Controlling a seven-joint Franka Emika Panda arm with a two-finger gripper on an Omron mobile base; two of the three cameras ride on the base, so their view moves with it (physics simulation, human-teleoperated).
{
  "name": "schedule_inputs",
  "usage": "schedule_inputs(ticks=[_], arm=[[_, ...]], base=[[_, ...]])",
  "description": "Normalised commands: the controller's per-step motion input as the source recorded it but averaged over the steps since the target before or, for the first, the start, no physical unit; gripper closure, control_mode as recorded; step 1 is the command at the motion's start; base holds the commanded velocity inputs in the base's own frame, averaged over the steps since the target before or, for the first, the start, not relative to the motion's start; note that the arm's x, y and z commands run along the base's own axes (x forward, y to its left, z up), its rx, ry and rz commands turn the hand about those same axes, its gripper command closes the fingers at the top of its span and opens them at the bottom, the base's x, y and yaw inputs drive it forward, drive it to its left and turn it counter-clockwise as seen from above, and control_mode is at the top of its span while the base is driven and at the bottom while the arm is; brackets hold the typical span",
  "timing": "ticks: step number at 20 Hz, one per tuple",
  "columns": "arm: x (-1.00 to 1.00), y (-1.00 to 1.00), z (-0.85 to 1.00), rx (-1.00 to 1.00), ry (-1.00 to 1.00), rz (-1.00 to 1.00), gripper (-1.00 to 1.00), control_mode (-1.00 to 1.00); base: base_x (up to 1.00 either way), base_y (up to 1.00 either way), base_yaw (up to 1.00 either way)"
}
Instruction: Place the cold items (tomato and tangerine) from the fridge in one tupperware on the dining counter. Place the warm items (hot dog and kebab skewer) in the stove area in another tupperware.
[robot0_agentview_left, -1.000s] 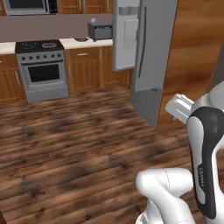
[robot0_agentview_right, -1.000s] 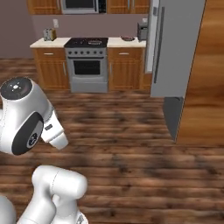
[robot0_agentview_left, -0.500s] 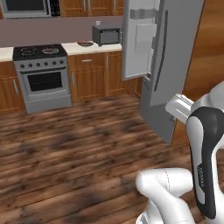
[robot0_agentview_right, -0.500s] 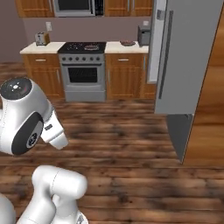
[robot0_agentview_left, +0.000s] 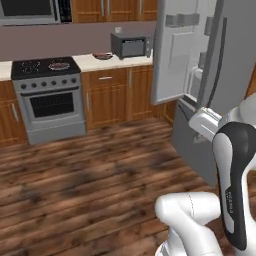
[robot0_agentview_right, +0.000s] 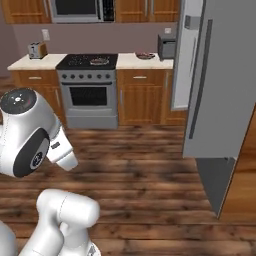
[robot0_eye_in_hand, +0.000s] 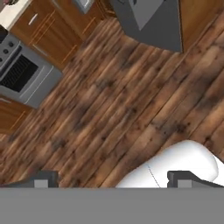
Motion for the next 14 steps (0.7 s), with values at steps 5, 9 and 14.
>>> schedule_inputs(ticks=[5,9,14], arm=[[0.00,0.00,0.00,0.00,0.00,0.00,-1.00,1.00],[0.00,0.00,0.00,0.00,0.00,0.00,-1.00,1.00],[0.00,0.00,0.00,0.00,0.00,0.00,-1.00,1.00]], base=[[1.00,0.05,-0.09],[1.00,0.18,-0.44],[1.00,0.26,-0.72]])
